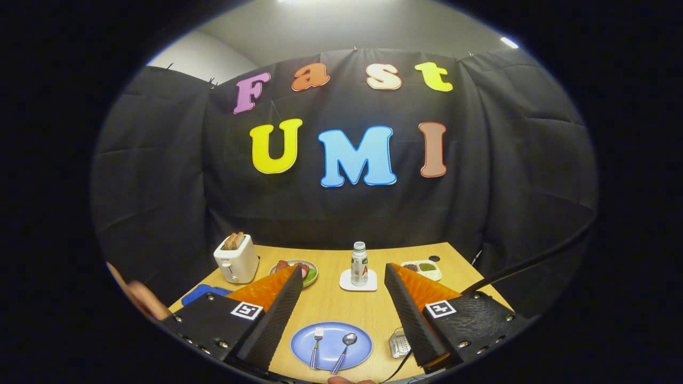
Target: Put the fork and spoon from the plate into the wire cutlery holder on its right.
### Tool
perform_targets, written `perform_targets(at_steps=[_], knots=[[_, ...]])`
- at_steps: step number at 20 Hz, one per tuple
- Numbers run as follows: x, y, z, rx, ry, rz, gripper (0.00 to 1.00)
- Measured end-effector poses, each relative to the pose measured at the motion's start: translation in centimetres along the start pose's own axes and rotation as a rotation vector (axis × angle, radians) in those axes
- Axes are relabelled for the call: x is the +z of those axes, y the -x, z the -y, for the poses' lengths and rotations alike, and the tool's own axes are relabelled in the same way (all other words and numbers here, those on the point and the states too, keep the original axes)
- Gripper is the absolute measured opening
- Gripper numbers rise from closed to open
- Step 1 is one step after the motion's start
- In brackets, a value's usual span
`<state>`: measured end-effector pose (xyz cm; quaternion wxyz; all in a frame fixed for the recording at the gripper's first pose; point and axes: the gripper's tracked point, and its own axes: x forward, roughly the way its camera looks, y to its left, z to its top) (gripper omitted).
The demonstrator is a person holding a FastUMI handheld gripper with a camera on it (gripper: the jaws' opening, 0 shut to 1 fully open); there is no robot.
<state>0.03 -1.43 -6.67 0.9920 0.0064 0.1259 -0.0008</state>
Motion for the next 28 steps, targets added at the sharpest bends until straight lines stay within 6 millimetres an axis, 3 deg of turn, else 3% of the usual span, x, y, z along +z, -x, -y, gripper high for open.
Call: perform_targets(at_steps=[3, 6, 10, 17, 28], knots=[[-2.3, -0.2, -2.5, 0.064, 0.007, -0.035, 0.97], [-4.9, -0.5, -2.9, 0.077, 0.037, -0.120, 0.97], [-10.5, -1.7, -2.6, 0.062, 0.021, -0.348, 0.96], [-20.6, -3.3, -4.2, 0.123, 0.027, -0.792, 0.96], [-24.4, -5.0, -4.3, 0.081, -0.003, -0.912, 0.96]])
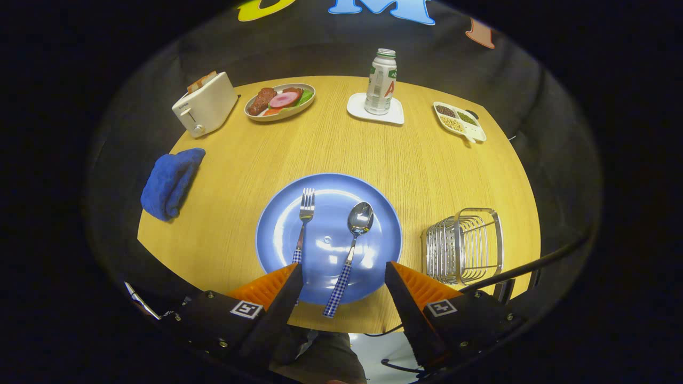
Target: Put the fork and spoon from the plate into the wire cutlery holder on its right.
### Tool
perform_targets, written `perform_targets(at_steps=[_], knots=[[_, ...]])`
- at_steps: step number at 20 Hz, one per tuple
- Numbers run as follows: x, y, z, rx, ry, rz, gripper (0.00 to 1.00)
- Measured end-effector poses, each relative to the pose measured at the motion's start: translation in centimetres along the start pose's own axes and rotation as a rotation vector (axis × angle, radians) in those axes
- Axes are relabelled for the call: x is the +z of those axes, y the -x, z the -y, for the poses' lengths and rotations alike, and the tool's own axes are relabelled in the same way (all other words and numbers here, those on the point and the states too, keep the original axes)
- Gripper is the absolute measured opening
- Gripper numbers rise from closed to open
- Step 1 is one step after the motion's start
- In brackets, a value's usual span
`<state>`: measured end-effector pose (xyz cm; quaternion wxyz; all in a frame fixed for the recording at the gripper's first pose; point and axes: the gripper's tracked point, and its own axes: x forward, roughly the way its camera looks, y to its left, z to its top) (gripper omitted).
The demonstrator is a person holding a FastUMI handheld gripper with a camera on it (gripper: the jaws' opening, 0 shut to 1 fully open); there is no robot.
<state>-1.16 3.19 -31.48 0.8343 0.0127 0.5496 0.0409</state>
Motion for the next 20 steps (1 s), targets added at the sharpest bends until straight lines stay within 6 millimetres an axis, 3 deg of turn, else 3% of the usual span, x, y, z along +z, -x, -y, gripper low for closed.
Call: perform_targets(at_steps=[10, 20], knots=[[-2.0, -3.7, -0.9, 0.044, -0.094, -0.161, 0.95], [-2.9, -4.8, -0.6, -0.011, -0.017, -0.250, 0.75]])
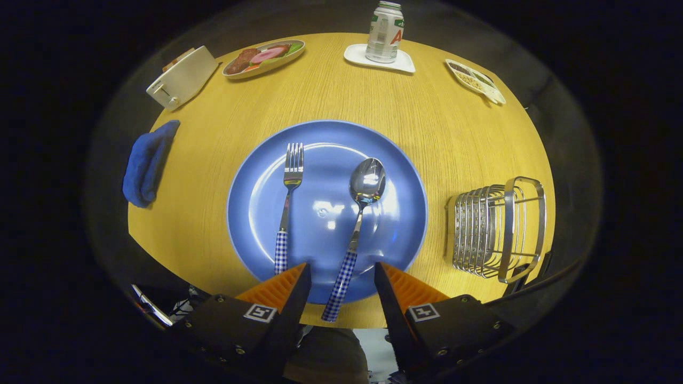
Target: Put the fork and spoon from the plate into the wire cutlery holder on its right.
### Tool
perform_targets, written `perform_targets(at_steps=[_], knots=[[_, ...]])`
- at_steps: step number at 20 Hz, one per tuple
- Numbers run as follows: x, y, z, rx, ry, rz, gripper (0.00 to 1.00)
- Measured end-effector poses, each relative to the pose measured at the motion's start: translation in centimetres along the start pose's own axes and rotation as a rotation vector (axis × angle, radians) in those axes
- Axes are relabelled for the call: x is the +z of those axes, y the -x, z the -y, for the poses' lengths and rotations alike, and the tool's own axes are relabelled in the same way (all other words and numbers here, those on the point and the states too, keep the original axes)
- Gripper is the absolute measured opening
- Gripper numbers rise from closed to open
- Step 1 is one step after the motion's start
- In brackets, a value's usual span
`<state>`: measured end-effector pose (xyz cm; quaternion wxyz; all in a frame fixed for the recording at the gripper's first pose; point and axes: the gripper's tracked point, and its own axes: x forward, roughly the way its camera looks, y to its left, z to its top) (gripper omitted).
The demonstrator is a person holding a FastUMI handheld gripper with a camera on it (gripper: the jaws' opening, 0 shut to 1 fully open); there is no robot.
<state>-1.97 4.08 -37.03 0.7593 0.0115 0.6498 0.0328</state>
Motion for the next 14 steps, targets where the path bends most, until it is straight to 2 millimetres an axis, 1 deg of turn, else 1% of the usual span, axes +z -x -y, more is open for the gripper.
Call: perform_targets(at_steps=[1, 3, 5, 6, 7, 10, 11, 12, 14], knots=[[0.2, 0.1, 0.1, -0.005, 0.004, -0.003, 0.74], [-0.2, -0.2, 0.0, -0.006, 0.019, -0.043, 0.40], [-0.3, -0.3, 0.2, -0.013, 0.034, -0.070, 0.40], [-0.3, -1.2, 0.3, -0.016, 0.035, -0.072, 0.40], [-0.2, -0.4, 0.3, -0.015, 0.033, -0.075, 0.20], [-0.1, -0.7, 0.4, -0.012, 0.045, -0.100, 0.21], [0.4, -0.7, 0.4, -0.017, 0.039, -0.079, 0.21], [0.1, -0.8, 0.4, -0.014, 0.059, -0.100, 0.04], [0.3, -0.9, 0.5, -0.004, 0.077, -0.112, 0.04]])
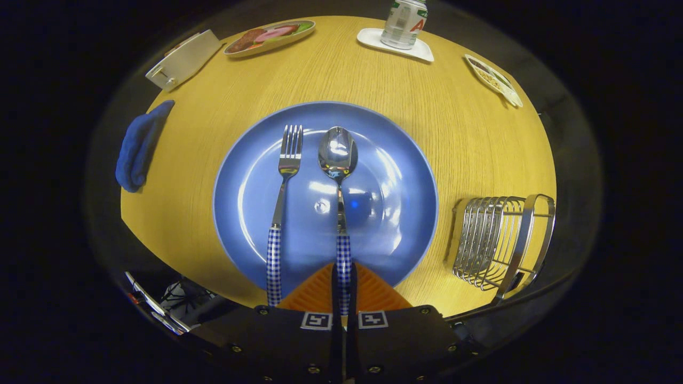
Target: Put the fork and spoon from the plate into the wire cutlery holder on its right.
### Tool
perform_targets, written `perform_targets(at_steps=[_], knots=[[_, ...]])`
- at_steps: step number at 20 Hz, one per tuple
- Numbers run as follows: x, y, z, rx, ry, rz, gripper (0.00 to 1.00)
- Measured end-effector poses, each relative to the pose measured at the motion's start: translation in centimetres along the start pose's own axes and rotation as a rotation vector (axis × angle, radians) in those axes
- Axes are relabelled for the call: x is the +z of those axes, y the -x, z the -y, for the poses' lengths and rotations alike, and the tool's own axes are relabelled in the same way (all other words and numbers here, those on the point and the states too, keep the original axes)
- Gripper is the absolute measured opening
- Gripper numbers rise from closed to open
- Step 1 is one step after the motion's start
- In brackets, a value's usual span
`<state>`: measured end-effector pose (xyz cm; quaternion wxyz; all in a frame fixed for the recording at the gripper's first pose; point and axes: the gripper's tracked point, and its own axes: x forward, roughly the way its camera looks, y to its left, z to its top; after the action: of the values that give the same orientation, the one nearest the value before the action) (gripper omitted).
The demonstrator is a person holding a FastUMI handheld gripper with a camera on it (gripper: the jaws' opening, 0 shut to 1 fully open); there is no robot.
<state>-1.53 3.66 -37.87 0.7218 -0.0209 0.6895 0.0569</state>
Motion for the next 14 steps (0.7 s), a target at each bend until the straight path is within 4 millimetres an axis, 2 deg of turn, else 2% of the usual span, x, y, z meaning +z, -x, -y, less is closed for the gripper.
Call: perform_targets(at_steps=[7, 10, 14], knots=[[0.0, 0.7, 0.4, 0.041, 0.039, -0.011, 0.03], [0.0, 1.6, 1.9, -0.005, 0.083, -0.008, 0.04], [-1.2, 3.7, 1.9, 0.000, 0.140, -0.034, 0.04]])
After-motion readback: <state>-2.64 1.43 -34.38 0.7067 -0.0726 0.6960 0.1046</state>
